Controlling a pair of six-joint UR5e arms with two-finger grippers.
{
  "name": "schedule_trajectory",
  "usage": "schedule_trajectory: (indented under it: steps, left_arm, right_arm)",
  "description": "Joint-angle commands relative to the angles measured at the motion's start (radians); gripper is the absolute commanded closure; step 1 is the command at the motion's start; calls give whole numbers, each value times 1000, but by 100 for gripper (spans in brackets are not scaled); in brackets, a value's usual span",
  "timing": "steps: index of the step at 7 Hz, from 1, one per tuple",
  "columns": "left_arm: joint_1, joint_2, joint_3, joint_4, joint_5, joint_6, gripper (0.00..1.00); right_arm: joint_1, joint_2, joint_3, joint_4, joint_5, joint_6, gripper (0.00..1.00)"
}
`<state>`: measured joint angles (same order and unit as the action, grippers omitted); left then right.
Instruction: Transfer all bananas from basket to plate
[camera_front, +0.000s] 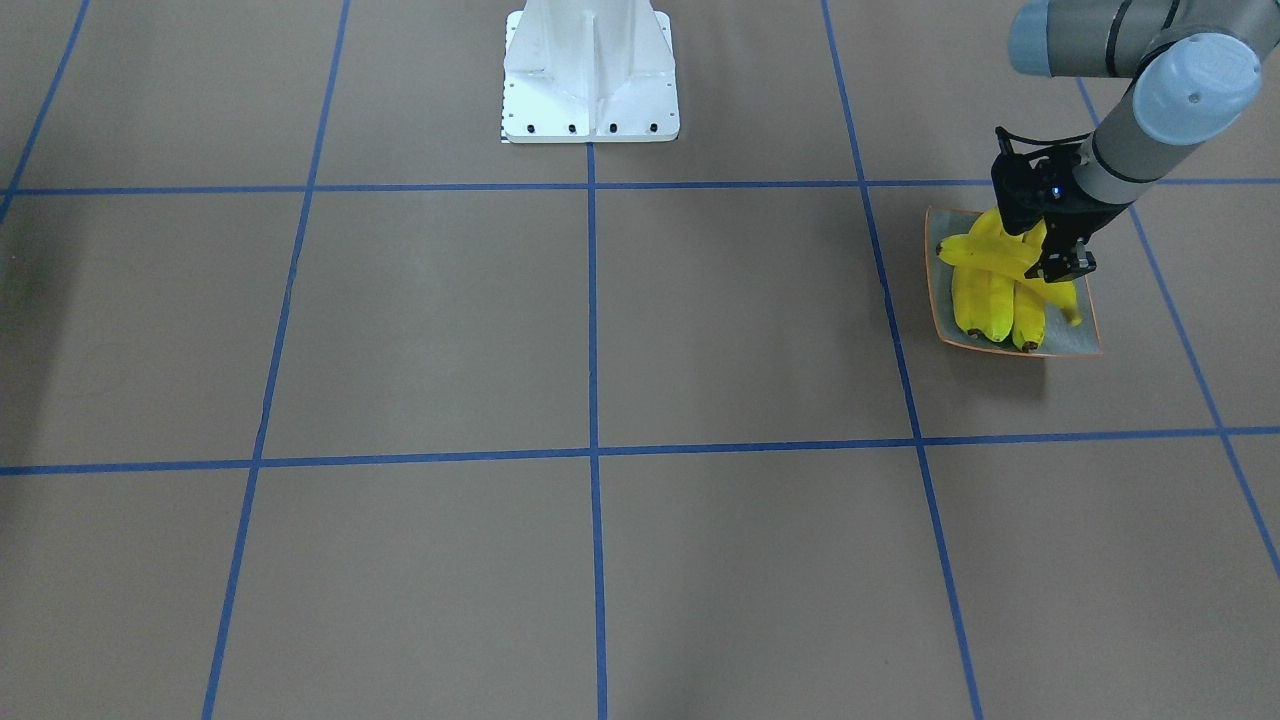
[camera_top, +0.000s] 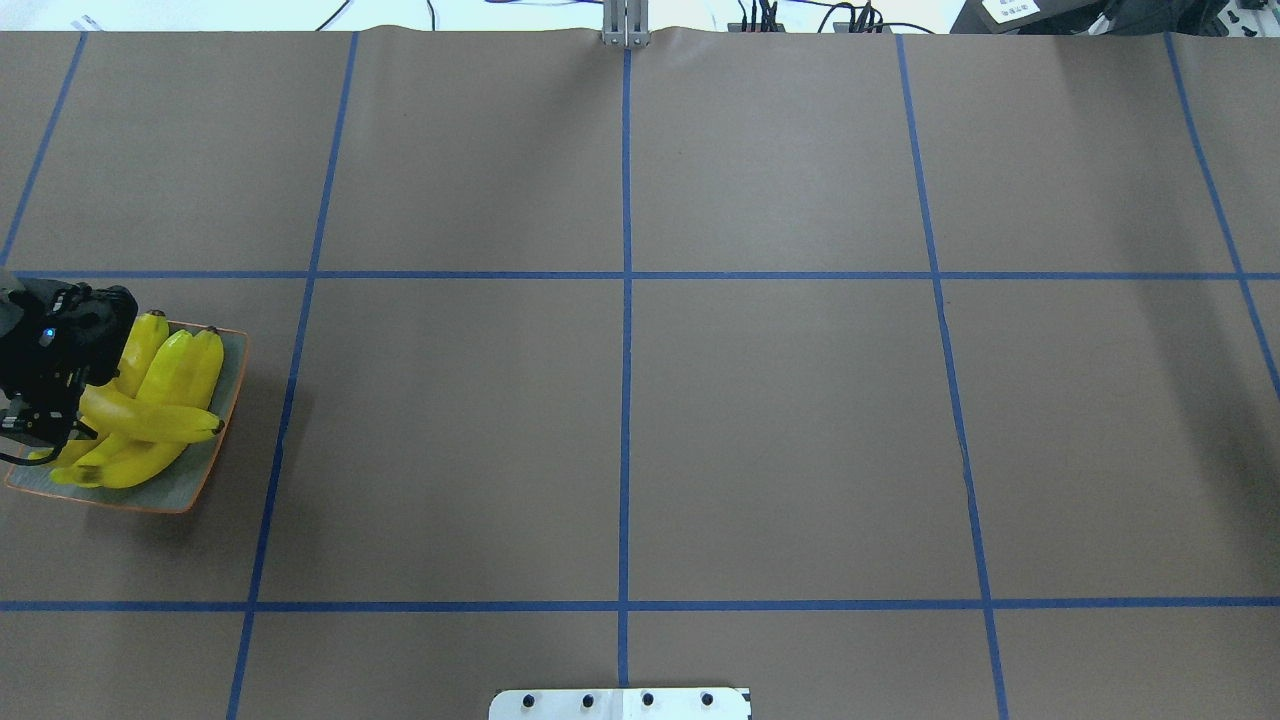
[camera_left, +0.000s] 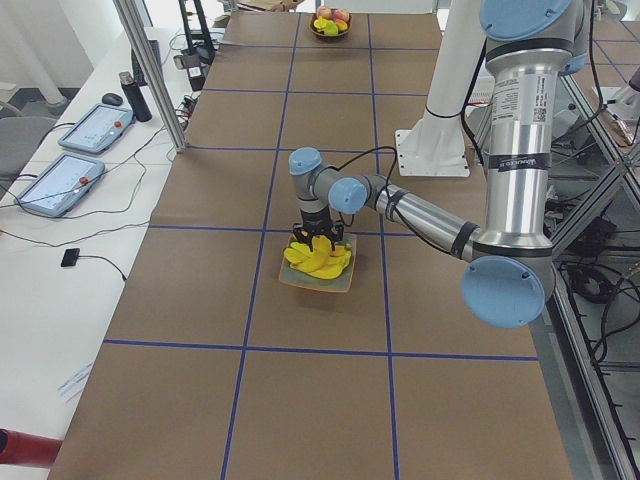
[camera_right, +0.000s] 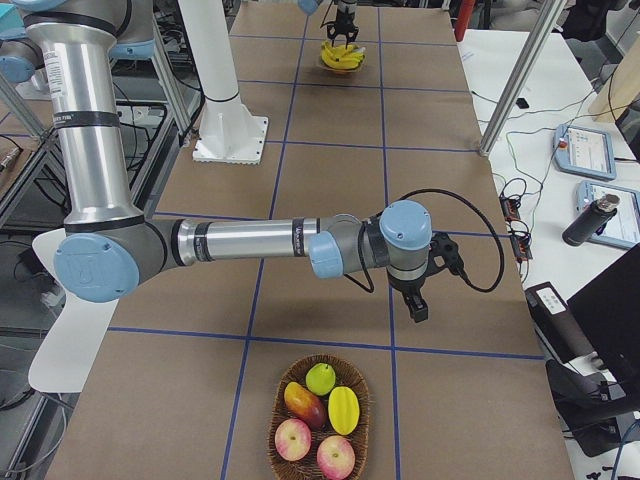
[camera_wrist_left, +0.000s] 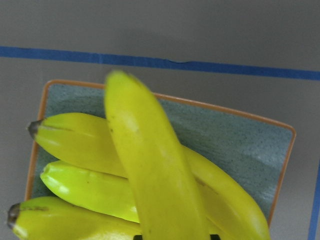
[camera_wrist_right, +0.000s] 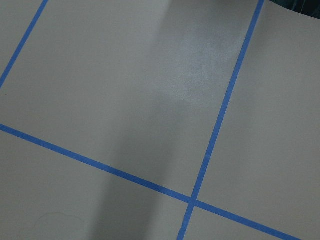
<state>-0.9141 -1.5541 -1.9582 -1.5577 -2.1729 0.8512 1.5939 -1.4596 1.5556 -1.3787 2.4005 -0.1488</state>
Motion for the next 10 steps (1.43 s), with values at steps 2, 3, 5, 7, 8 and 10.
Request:
schedule_trajectory:
  steps: [2,3,5,7,8,10]
  left_arm:
    - [-26,-4,4,-10,-68,-9,1]
    - [-136,-24,-1,-13,-164,-241,1]
    - [-254,-40,-2,-16,-162,-707,1]
    - [-391,-41,15,-7,-96,-890,1]
    - [-449,51,30,-1,-90,-899,0]
    - [-644,84,134,-13,-100,-891,0]
  right_arm:
    - [8,-8,0,0,0,0,0]
    - [15,-18,0,-2,5,0,0]
    - [14,-30,0,-5,9,2,0]
    - [46,-21,6,-122,0,3,0]
    - [63,-16,11,-178,-27,0,0]
    - [81,-51,8,-178,-94,-17,0]
